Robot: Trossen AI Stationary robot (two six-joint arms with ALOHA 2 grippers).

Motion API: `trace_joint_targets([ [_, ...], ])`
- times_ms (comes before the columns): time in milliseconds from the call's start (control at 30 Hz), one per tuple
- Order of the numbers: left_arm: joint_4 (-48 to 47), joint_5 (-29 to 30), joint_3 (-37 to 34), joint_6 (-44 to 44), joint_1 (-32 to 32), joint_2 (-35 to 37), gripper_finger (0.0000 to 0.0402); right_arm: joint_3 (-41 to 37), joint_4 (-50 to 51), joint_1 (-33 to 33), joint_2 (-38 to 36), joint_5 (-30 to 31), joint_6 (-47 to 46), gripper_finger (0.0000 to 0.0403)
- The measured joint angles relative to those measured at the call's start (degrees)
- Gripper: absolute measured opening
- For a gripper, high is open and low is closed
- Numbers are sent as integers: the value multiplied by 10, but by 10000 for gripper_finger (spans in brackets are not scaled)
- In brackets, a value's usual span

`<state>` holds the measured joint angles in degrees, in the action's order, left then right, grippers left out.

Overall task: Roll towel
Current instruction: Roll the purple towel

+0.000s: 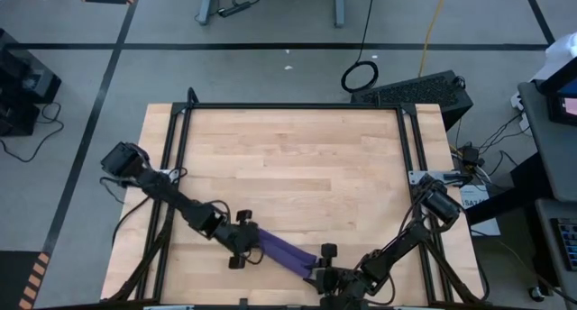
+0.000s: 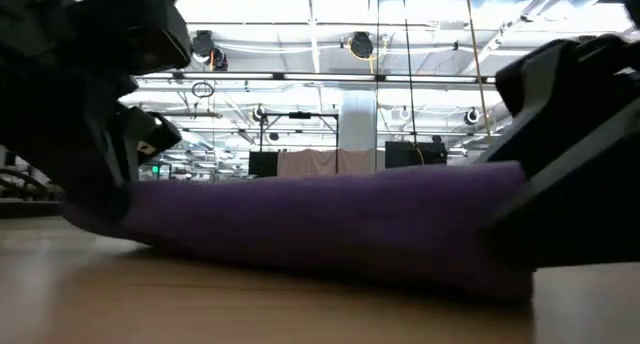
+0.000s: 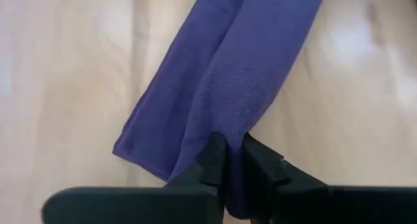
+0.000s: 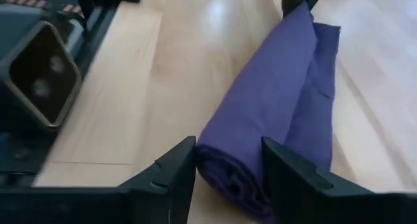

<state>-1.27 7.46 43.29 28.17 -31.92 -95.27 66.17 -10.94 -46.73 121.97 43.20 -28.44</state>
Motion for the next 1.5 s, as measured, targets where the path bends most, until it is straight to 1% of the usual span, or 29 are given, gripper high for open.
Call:
trace_joint_targets([
  [100,1,-71,0,16,22,5,43,0,1,0,0,-1,-27,158],
  [167,0,-110,0,23,39,5,44,0,1,0,0,10,-43,158],
  [300,3,-176,0,40,72,0,45,0,4,0,0,15,-78,156],
  [433,2,-240,0,45,106,0,46,0,5,1,0,14,-137,145],
  [533,3,-285,0,45,130,0,38,0,6,1,0,9,-174,145],
  [600,3,-312,0,43,147,0,29,0,6,1,0,4,-160,156],
  [700,3,-334,0,46,165,0,19,0,18,1,0,15,-118,187],
  [900,3,-371,0,47,169,0,17,0,21,-5,-4,92,10,257],
  [967,3,-373,0,60,170,0,16,0,21,-9,-12,109,44,271],
  [1067,3,-373,0,83,170,0,16,1,17,-13,-20,124,64,277],
  [1133,3,-373,0,104,170,0,15,1,19,-12,-20,124,60,272],
  [1200,3,-373,0,117,170,0,15,1,18,-6,-20,122,25,258],
  [1267,3,-373,0,120,170,0,15,1,17,1,-20,121,-11,239],
  [1367,3,-373,0,121,170,-1,15,1,18,8,-18,118,-43,205],
  [1500,6,-373,0,131,172,-11,14,1,17,18,-18,82,-63,163],
])
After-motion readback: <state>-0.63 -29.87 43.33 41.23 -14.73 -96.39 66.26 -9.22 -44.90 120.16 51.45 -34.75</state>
